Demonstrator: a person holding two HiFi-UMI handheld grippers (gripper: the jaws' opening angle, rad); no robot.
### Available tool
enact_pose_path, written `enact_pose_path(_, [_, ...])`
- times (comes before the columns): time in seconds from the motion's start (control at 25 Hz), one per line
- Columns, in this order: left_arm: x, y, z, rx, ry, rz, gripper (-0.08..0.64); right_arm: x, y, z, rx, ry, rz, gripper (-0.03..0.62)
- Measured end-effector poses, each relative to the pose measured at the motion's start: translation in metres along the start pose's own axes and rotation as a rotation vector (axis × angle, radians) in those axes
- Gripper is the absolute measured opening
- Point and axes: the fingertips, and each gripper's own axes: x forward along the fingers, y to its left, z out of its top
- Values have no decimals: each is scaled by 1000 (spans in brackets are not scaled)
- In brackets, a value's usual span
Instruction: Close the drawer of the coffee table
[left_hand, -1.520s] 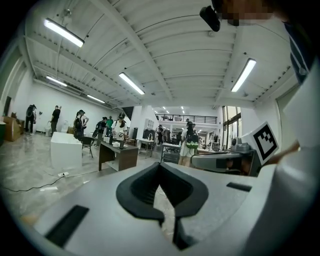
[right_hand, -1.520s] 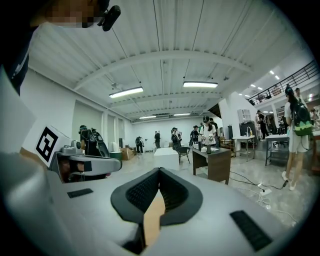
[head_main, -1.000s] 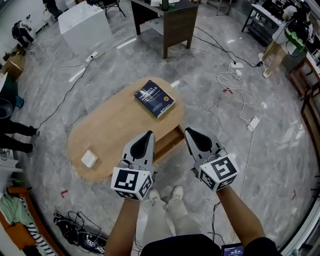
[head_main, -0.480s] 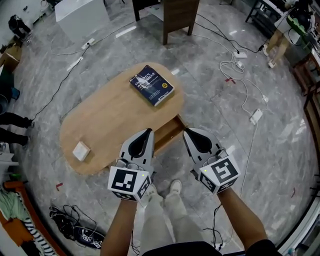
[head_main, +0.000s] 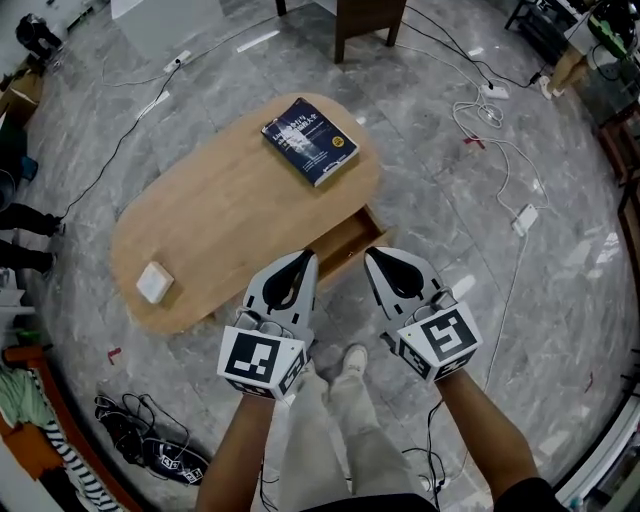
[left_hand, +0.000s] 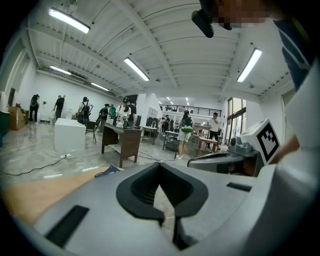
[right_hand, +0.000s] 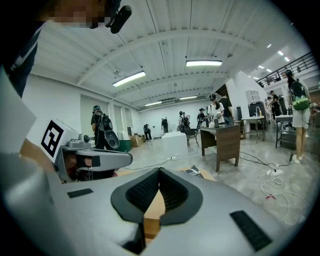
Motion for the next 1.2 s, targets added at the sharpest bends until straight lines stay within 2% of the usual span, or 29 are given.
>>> enact_pose_path(0.4, [8, 11, -49, -72, 8, 28, 3, 11, -5, -58, 38, 42, -18, 12])
enact_pose_path(0.64, [10, 11, -85, -35, 55, 0, 3, 16, -8, -90, 75, 61, -39, 12])
enact_pose_path(0.88, [13, 14, -121, -60, 90, -16, 2, 24, -19, -118, 107, 78, -71, 12])
enact_pose_path(1.2, [20, 16, -151, -62, 123, -28, 3, 37, -23, -143, 95, 97, -78, 12])
